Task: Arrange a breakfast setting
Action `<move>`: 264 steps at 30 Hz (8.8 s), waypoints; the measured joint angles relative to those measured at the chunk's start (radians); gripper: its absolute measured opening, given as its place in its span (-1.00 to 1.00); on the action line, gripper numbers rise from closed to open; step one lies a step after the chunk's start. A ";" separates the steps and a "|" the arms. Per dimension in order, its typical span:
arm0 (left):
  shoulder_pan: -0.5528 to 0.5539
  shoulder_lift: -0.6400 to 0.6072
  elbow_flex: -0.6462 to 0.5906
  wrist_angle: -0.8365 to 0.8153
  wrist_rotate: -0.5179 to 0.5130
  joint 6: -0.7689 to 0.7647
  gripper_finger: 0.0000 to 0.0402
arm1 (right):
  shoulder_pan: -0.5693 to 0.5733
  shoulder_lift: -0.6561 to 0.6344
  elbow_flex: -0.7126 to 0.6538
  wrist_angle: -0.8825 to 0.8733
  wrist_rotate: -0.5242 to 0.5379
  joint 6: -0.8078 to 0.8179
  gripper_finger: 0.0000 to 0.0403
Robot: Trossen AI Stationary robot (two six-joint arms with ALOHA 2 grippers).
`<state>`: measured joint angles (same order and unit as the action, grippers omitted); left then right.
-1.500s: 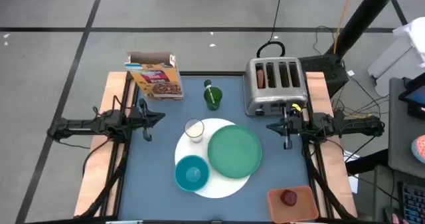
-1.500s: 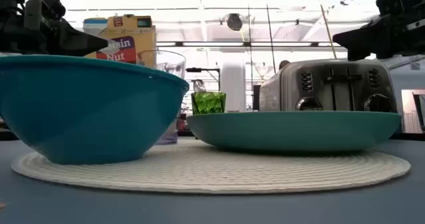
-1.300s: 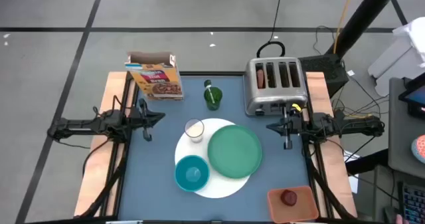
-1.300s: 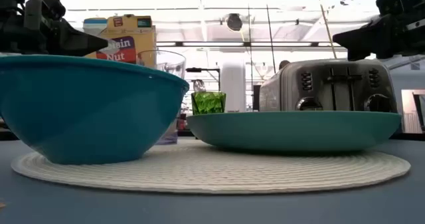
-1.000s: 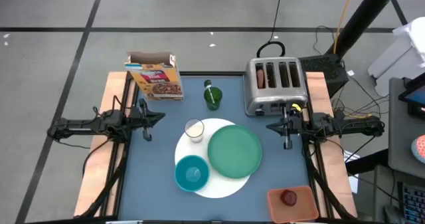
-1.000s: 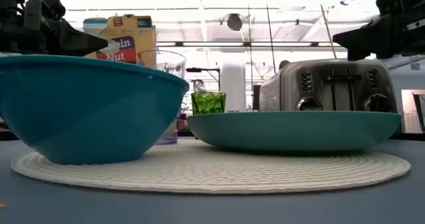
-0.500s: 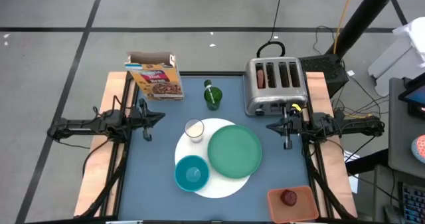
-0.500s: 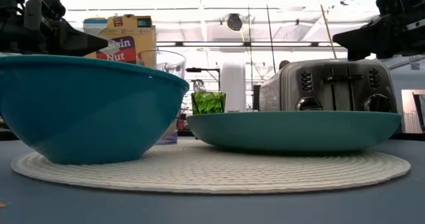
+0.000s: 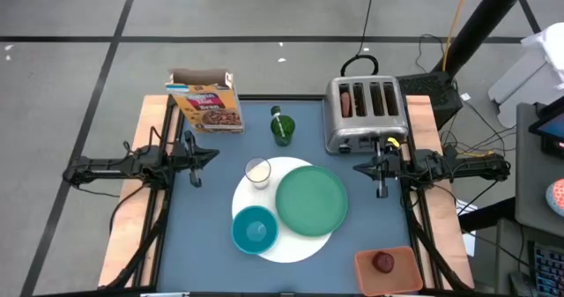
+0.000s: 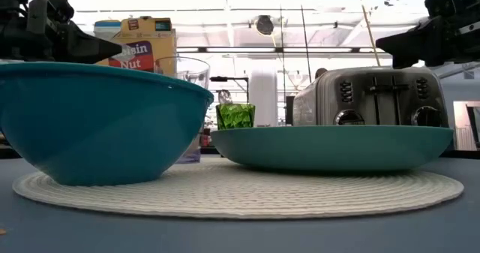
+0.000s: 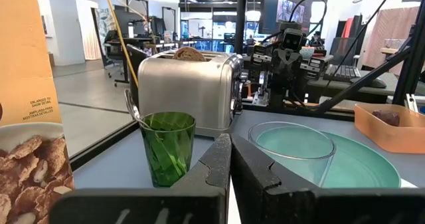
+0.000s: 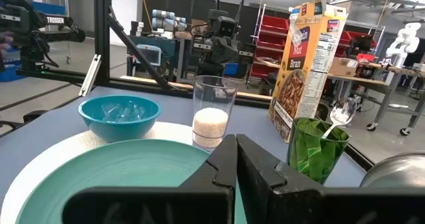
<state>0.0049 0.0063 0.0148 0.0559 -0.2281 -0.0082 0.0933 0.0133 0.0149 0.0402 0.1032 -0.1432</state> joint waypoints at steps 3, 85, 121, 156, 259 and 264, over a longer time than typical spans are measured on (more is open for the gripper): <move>0.000 0.000 0.000 0.000 0.000 0.000 -0.93 | 0.000 0.000 0.000 0.000 0.000 0.000 -0.99; -0.111 0.475 0.362 0.494 -0.100 -0.132 0.34 | 0.000 0.000 0.000 0.000 0.000 0.000 -0.99; 0.369 0.996 1.439 -0.884 -0.021 -0.041 0.34 | 0.000 0.000 0.000 0.000 0.000 0.000 -0.99; 0.673 1.221 1.438 -1.234 0.022 0.283 0.34 | 0.000 0.000 0.000 0.000 0.000 0.000 -0.99; 0.497 0.970 1.438 -0.996 0.103 0.163 -0.97 | 0.000 0.000 0.000 0.369 0.001 0.000 -0.99; 0.463 0.977 1.452 -0.966 0.127 0.158 -0.97 | 0.000 0.000 0.000 0.382 0.006 0.001 -0.99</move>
<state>0.4675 0.9833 1.4670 -0.9100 -0.1009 0.1501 0.0933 0.0135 0.0147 0.4221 0.1096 -0.1425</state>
